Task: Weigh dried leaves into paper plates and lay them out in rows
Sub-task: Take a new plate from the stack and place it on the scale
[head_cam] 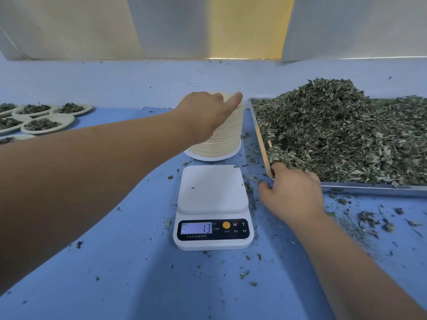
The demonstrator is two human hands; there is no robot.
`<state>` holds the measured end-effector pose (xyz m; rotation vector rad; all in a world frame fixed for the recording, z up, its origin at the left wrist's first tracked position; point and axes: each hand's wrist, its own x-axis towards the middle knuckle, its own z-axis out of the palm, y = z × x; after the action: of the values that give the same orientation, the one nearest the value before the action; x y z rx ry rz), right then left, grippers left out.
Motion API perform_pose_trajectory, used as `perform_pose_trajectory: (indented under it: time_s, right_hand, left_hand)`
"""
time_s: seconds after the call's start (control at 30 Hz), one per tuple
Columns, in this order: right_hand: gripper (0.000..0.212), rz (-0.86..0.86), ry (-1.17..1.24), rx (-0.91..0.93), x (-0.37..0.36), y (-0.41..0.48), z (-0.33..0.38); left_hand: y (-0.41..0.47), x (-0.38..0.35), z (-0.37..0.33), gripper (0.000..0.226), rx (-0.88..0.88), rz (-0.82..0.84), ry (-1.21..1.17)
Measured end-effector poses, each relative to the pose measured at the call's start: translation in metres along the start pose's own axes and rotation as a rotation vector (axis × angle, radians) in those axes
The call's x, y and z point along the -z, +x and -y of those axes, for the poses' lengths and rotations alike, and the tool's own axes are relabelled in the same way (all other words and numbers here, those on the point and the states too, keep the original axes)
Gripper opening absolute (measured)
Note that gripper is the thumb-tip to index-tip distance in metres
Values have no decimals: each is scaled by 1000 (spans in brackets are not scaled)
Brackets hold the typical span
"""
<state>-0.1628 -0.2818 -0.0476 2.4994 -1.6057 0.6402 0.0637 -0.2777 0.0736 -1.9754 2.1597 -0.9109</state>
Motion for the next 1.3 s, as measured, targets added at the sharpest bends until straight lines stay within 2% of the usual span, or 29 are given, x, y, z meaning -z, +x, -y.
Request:
perform_pose_trajectory:
  time_s: [0.23, 0.37, 0.47, 0.67, 0.77, 0.9, 1.0, 1.17, 1.3]
  right_hand:
    - [25, 29, 12, -19, 2, -1, 2]
    - [32, 19, 70, -28, 4, -2, 4]
    - [62, -38, 264, -40, 7, -3, 6]
    - [83, -97, 708, 123, 10, -12, 20]
    - [65, -151, 857, 221, 8, -19, 27]
    - [49, -147, 839, 245, 3, -22, 31]
    - [56, -73, 791, 186, 0, -20, 27]
    - [62, -5, 706, 242, -5, -17, 21]
    - [70, 95, 600, 282, -3, -12, 16]
  left_hand:
    - [-2, 4, 22, 37, 513, -249, -518]
    - [-30, -4, 11, 32, 670, -573, -928]
    - [-68, -15, -9, 38, 682, -755, -1058]
    - [-131, -42, -41, 32, 609, -676, -1193]
    - [-146, -55, -47, 37, 670, -617, -1271]
    - [-148, -58, -42, 36, 717, -574, -1433]
    - [-149, -63, -37, 38, 759, -523, -1482]
    - [-153, -83, -31, 24, 853, -393, -1539]
    - [-155, -94, -23, 32, 963, -360, -1528]
